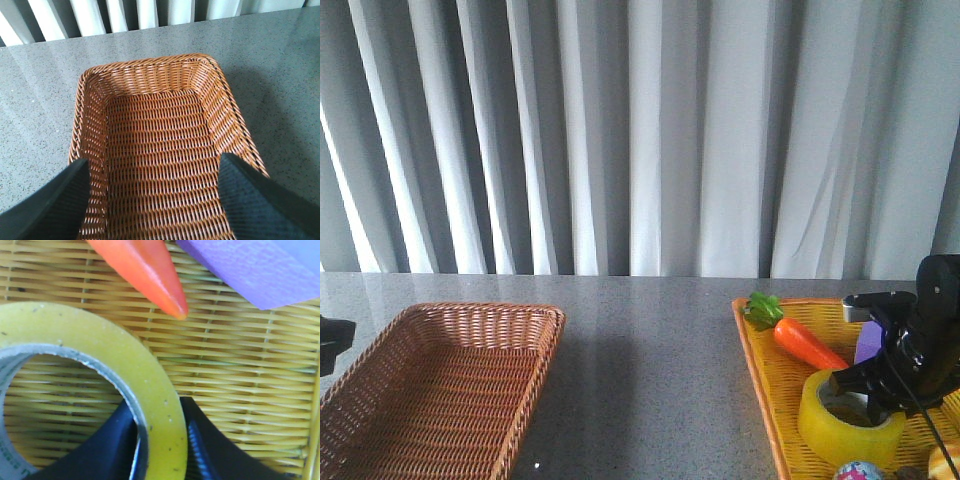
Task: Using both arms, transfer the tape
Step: 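Close the right gripper on the tape roll's rim and lift it, then carry the tape toward the table center and set it down, then open the right gripper and raise it away from the tape, then reach the left gripper down to the tape roll on the table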
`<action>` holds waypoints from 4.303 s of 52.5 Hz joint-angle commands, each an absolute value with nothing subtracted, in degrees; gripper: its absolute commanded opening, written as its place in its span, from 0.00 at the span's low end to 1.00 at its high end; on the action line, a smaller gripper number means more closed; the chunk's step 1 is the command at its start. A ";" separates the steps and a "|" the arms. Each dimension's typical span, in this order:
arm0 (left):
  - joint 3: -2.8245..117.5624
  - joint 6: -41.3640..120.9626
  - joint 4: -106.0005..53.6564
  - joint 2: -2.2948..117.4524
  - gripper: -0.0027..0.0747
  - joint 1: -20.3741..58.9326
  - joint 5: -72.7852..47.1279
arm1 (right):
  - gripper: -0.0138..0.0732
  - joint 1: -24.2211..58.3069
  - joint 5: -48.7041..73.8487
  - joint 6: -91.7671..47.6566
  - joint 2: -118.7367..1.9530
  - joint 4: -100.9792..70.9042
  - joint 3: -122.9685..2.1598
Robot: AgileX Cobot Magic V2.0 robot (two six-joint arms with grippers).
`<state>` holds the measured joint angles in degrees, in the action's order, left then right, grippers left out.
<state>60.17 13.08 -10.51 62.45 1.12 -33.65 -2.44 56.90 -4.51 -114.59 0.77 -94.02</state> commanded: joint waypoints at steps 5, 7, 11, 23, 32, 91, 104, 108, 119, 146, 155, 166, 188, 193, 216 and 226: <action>61.60 12.71 -11.16 61.70 0.71 1.25 -30.33 | 0.27 -2.67 57.84 -6.34 -108.28 0.00 -99.80; 61.60 12.71 -11.16 61.70 0.71 1.25 -30.33 | 0.27 -2.67 58.58 -6.63 -107.52 -1.61 -101.79; 61.60 12.71 -11.16 61.70 0.71 1.25 -30.33 | 0.28 -1.92 59.55 -7.96 -105.99 -5.31 -106.09; 61.60 12.71 -11.16 61.70 0.71 1.25 -30.56 | 0.28 7.62 59.63 -11.18 -103.59 -8.01 -116.03; 61.60 12.71 -11.16 61.70 0.71 1.25 -31.41 | 0.29 16.60 58.66 -11.21 -105.85 -6.97 -116.79; 61.60 12.71 -11.16 61.60 0.71 1.25 -33.20 | 0.81 25.13 63.26 -2.05 -119.51 1.61 -125.16; 61.60 12.71 -11.16 61.60 0.71 1.25 -33.42 | 0.82 25.03 64.05 3.16 -108.14 14.28 -125.47; 61.60 12.65 -11.16 61.60 0.71 1.25 -33.32 | 0.81 24.05 64.26 4.82 -103.97 15.88 -125.26; 61.60 12.59 -13.37 61.60 0.71 1.28 -33.18 | 0.71 17.17 64.74 5.62 -93.13 15.55 -124.15; 62.28 13.19 -14.63 61.73 0.71 8.87 -30.88 | 0.15 1.79 51.85 2.57 -68.70 15.55 -91.95; 69.44 16.01 -14.63 64.11 0.71 12.86 -32.83 | 0.15 1.79 55.72 2.70 -68.08 15.88 -90.15; 85.54 15.91 -14.63 76.41 0.71 17.85 -41.33 | 0.15 1.79 58.37 2.70 -68.08 15.62 -90.15; 114.09 5.99 -8.71 110.29 0.71 25.50 -58.88 | 0.15 1.79 58.37 2.70 -68.08 15.62 -90.15; 118.24 3.06 -8.65 115.55 0.71 26.07 -62.07 | 0.15 1.79 58.38 2.70 -68.08 15.67 -90.15; 123.02 -1.70 -3.28 124.16 0.71 29.25 -63.01 | 0.15 1.79 58.38 2.70 -68.08 15.67 -90.15; 123.02 -6.49 -1.13 125.27 0.71 29.25 -63.52 | 0.15 1.79 58.38 2.70 -68.08 15.67 -90.15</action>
<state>121.20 -4.36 -1.79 128.33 29.19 -65.15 2.24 61.52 3.33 -69.37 14.53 -88.87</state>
